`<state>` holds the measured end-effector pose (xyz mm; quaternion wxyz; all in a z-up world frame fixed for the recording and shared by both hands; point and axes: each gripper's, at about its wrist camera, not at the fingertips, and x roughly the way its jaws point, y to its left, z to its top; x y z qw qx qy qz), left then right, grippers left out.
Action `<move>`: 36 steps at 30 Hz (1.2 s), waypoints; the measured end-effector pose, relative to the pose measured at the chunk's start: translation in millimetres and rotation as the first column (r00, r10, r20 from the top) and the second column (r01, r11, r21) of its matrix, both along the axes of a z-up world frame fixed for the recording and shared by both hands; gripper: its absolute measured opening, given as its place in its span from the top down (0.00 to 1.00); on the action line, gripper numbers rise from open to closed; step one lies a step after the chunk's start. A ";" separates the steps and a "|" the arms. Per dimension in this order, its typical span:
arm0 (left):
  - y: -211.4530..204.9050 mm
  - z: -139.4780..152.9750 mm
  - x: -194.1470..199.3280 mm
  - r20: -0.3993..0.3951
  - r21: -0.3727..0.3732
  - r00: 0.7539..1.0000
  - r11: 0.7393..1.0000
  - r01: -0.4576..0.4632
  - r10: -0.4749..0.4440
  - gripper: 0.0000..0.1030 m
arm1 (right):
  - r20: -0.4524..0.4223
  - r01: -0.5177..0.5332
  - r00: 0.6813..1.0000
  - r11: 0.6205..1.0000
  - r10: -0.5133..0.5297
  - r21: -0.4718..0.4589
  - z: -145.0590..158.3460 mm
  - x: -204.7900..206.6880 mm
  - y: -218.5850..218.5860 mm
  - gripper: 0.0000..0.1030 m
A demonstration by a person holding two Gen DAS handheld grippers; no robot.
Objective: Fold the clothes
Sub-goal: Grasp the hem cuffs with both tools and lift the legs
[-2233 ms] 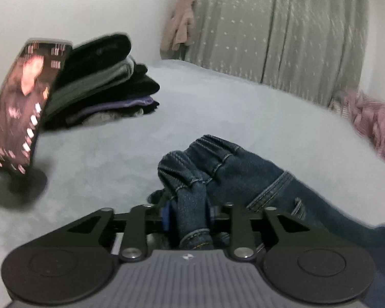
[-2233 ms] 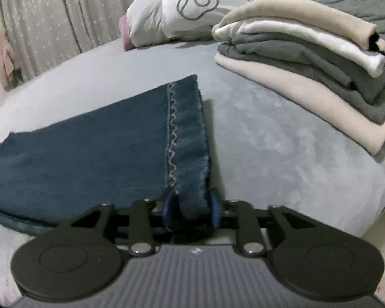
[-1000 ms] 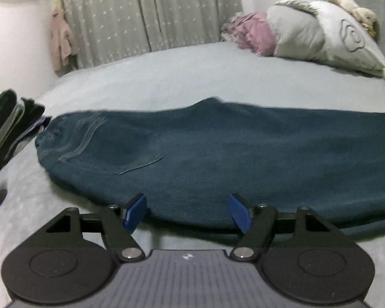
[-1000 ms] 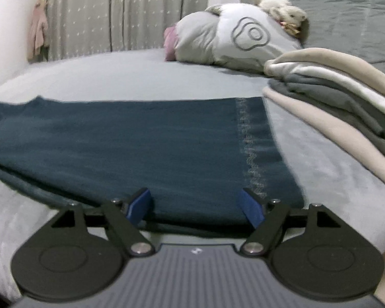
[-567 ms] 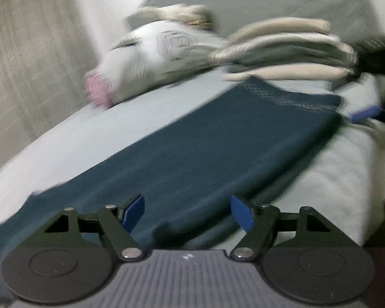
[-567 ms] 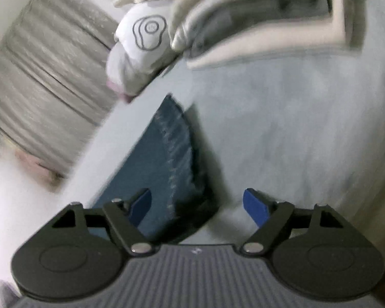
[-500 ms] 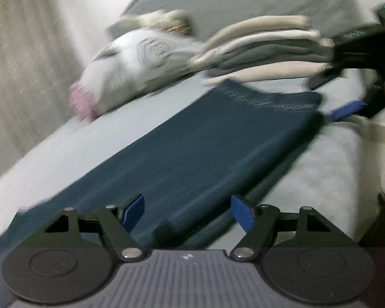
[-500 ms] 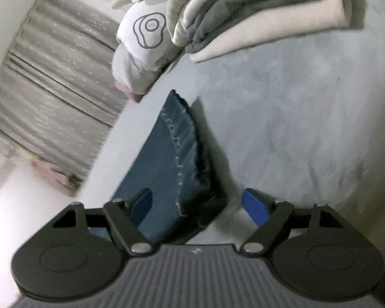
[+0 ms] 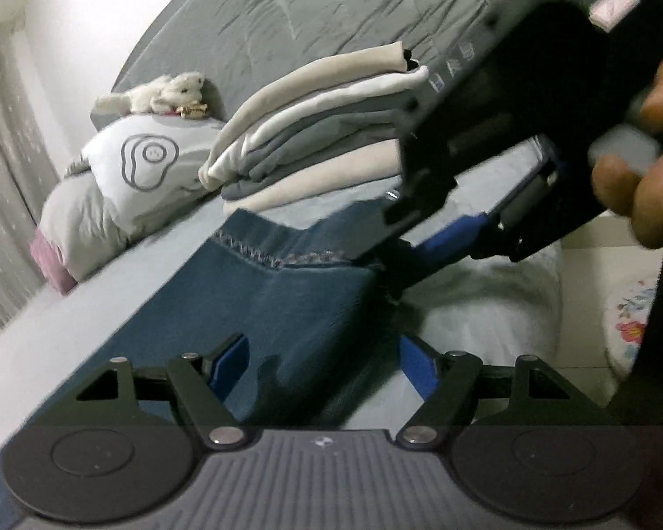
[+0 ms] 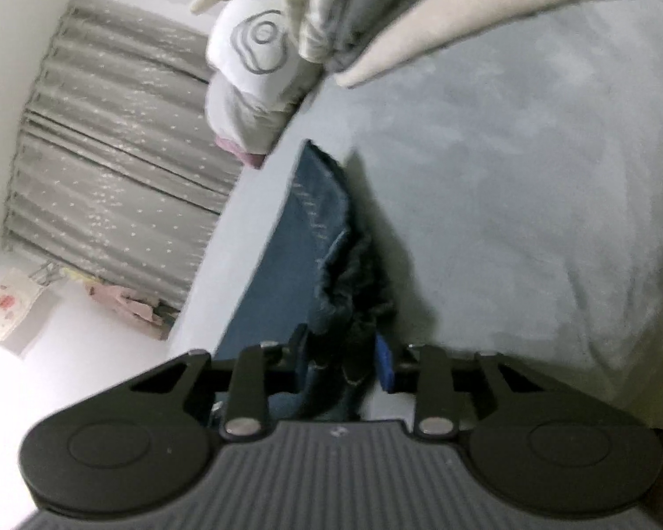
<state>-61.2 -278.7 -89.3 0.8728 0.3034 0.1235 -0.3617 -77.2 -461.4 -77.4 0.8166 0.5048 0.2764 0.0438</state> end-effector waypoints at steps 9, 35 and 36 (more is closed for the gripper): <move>-16.7 9.7 0.4 0.030 -0.039 0.996 0.996 -0.078 0.079 0.81 | 0.026 -0.043 0.999 0.998 0.044 -0.051 26.2 16.2 -1.5 0.49; 114.9 86.6 37.1 -0.306 -0.328 0.911 0.868 -0.373 0.276 0.83 | 0.039 -0.185 0.982 0.980 0.182 0.073 41.3 165.4 44.0 0.76; 125.5 88.9 37.7 -0.311 -0.333 0.905 0.858 -0.391 0.292 0.83 | 0.054 -0.208 0.977 0.975 0.204 0.075 43.9 169.3 53.7 0.76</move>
